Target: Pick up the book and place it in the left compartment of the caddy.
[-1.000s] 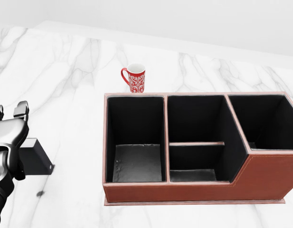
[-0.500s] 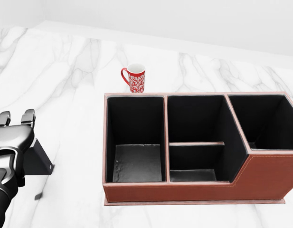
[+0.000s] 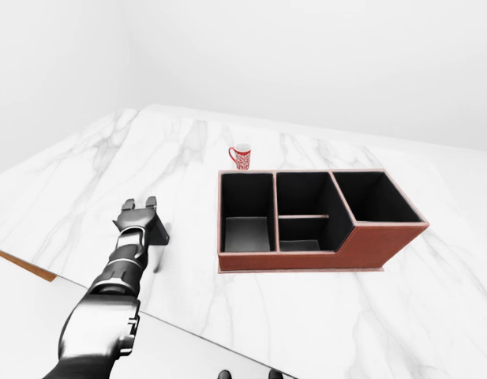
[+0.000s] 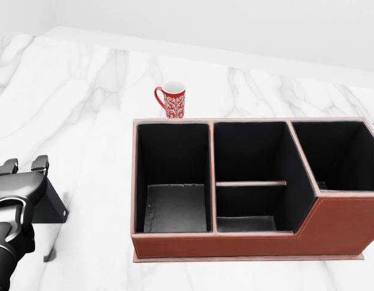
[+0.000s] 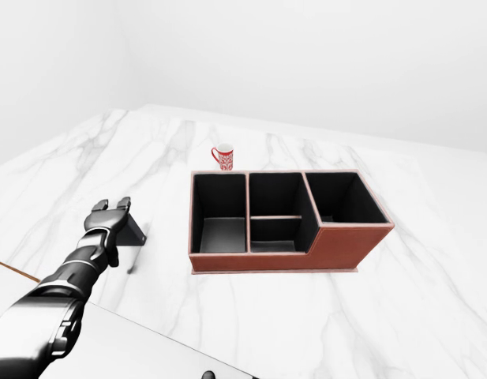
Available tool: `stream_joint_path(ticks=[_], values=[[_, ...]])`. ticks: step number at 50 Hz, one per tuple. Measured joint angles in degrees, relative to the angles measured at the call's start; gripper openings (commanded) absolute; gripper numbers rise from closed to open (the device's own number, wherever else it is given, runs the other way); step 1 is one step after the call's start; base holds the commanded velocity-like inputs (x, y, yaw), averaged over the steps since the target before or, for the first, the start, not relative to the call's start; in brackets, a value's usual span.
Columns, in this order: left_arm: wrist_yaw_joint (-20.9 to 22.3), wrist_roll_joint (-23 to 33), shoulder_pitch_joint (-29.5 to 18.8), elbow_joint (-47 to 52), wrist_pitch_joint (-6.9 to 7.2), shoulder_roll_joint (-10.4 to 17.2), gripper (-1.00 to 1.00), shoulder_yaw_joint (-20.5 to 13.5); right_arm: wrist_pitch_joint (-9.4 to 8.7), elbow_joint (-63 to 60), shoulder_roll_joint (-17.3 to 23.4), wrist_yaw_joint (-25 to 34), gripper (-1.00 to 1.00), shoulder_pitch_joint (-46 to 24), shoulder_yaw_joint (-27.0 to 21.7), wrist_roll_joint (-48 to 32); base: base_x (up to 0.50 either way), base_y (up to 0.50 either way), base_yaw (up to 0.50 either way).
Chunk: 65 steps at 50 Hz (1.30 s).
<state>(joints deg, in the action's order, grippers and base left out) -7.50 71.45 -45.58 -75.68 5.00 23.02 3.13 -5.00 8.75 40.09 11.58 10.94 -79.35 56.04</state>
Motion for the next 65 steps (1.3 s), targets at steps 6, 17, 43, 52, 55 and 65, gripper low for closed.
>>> stream_joint_path(ticks=[6,17,43,52,55,65], values=[[0.2,-0.87,0.19,0.28,0.0,-0.15,1.0,-0.75,0.0,-0.1,0.0,-0.01,1.0,0.02,-0.04,0.04,0.0,0.0,0.0],[-0.19,-3.1,0.55,0.53,0.0,-0.43,1.0,-1.72,0.0,-0.04,-0.07,0.12,1.0,-0.01,0.03,-0.07,0.0,0.0,0.0],[-2.19,-2.43,0.8,0.02,0.01,0.96,-1.0,0.2,0.0,-0.35,-0.31,0.16,1.0,0.0,0.08,-0.23,0.0,0.0,0.0],[-3.66,-2.2,1.45,-0.05,0.01,1.06,-1.0,1.04,0.0,-0.33,-0.28,0.12,1.0,0.01,0.09,-0.13,0.0,0.0,0.0],[-4.61,-1.67,1.76,-0.09,0.0,1.0,-1.0,0.96,0.0,-0.35,-0.28,0.12,1.0,0.03,0.05,-0.09,0.0,0.0,0.0],[-9.03,-2.69,2.38,-0.24,0.0,1.33,-1.0,0.62,0.0,-0.26,-0.29,0.22,1.0,0.05,0.07,-0.06,0.0,0.0,0.0]])
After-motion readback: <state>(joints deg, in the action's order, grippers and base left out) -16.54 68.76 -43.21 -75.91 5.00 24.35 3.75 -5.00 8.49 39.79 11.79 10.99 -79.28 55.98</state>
